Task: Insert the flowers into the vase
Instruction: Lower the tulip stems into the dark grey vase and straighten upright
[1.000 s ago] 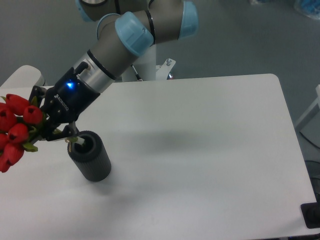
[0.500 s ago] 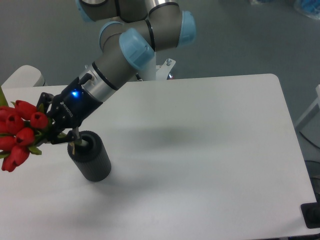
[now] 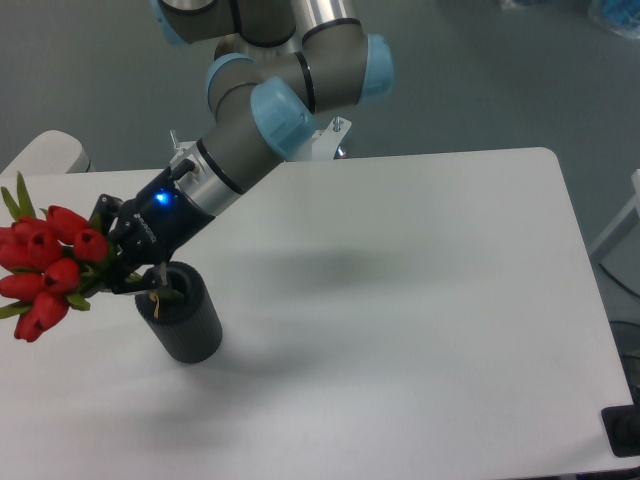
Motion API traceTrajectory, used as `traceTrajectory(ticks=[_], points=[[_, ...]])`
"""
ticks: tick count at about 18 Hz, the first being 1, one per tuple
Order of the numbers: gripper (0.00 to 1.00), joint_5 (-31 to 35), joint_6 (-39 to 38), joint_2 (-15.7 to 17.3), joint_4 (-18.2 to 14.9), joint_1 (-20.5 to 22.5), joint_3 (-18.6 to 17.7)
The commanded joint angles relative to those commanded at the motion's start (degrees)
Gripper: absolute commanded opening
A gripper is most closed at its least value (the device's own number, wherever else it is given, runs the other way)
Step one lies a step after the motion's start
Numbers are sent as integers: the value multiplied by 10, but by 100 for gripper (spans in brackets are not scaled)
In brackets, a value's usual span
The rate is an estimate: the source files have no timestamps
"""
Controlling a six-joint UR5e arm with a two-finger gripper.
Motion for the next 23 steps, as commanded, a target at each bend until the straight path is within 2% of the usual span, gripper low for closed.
traceTrajectory(ticks=[9,19,20,23], points=[[20,-1,20,-4,0,16,-32],[24,0,31,-23,-1,16,-43],[27,0,32,-24,-1,17,-45],[44,0,32,-26,-1,32,-46]])
